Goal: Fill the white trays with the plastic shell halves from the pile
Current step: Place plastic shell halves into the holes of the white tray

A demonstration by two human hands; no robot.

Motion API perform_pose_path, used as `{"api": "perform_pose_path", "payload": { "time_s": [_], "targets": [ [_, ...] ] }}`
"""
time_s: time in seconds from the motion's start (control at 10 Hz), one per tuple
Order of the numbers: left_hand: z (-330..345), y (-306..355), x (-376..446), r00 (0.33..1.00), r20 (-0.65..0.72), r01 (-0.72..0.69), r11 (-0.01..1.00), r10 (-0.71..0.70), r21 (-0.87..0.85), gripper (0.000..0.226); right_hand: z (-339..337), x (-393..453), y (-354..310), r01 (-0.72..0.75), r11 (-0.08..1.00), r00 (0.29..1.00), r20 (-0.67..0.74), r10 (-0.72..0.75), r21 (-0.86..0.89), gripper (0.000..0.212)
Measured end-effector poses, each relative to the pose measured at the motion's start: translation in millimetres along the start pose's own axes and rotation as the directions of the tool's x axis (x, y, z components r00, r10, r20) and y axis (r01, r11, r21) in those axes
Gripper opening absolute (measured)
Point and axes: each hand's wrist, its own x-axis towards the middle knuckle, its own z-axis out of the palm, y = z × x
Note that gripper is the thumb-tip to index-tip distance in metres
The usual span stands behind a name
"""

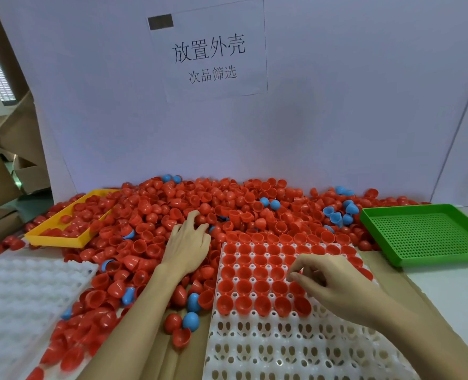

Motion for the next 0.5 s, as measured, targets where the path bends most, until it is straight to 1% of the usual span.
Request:
{"api": "perform_pose_path", "payload": {
  "time_s": [0.1, 0.2, 0.3, 0.4, 0.5],
  "targets": [
    [-4.1, 6.2, -7.8, 0.990, -0.120, -0.066, 0.996, 0.073, 0.060, 0.050, -2.1, -0.3, -0.3, -0.009, 1.000, 1.000, -0.018, 0.010, 0.013, 0.010],
    [-6.5, 10.8, -13.9, 0.980, -0.159, -0.093, 0.985, 0.117, 0.147, 0.041, -3.8, -1.3, -2.5, -0.004, 1.000, 0.999, -0.037, 0.005, 0.011, 0.010],
    [-20.7, 28.0, -38.6, 0.904, -0.322, -0.273, 0.959, 0.282, 0.076, 0.033, -4.4, -1.3, -3.7, -0.008, 1.000, 0.999, -0.037, 0.009, 0.020, 0.009],
    [-19.2, 52.2, -56.0, 0.753, -0.438, -0.485, 0.864, 0.491, 0.136, 0.035, -3.4, -1.5, -5.2, -0.010, 1.000, 0.999, -0.030, 0.011, 0.019, 0.009],
    [-13.8, 68.0, -71.6, 0.749, -0.442, -0.521, 0.851, 0.494, 0.069, 0.027, -3.2, -1.7, -5.8, -0.014, 1.000, 0.999, -0.039, 0.015, 0.027, 0.008]
  ]
}}
